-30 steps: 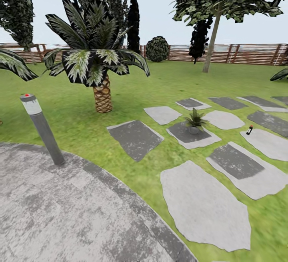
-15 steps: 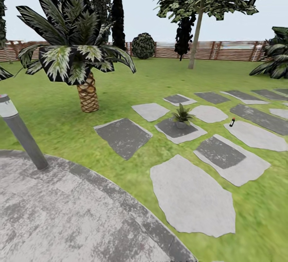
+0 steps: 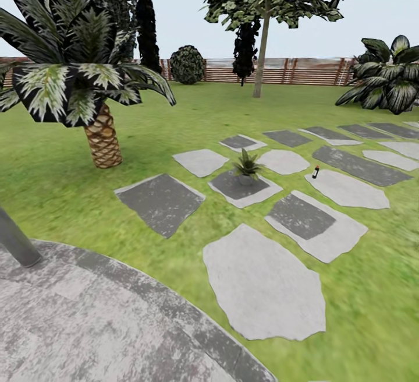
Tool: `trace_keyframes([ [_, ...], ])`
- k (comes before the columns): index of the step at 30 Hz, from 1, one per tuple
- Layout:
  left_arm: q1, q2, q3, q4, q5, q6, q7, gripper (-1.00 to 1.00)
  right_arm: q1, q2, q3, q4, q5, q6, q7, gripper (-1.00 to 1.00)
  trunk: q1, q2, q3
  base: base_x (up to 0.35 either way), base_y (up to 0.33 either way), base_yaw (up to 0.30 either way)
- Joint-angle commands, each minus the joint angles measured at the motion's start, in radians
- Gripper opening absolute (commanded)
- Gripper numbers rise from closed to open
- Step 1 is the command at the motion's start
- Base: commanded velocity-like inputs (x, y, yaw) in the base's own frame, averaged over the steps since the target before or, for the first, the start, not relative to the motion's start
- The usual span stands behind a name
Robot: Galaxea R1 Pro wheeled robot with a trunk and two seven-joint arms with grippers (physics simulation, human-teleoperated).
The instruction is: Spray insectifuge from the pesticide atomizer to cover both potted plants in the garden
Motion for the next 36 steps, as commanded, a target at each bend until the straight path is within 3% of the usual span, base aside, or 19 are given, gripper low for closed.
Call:
trace_keyframes([
  [1, 0.0, 0.0, 0.0, 0.001, 0.004, -0.003, 0.0, 1.0, -0.001, 0.0, -0.001, 0.001, 0.001, -0.003, 0.001, 1.0, 0.0, 0.0, -0.001, 0.318, 0.0, -0.03],
  [15, 0.0, 0.001, -0.002, 0.0, 0.005, -0.003, -0.009, 1.0, -0.001, 0.001, 0.0, 0.021, 0.002, -0.004, 0.0, 1.0, 0.0, 0.0, -0.001, 0.333, 0.0, -0.009],
  [36, 0.0, 0.002, -0.001, 0.0, 0.007, -0.004, -0.011, 1.0, 0.0, 0.001, -0.002, 0.023, 0.001, -0.004, -0.002, 1.0, 0.0, 0.0, -0.001, 0.337, 0.0, -0.282],
])
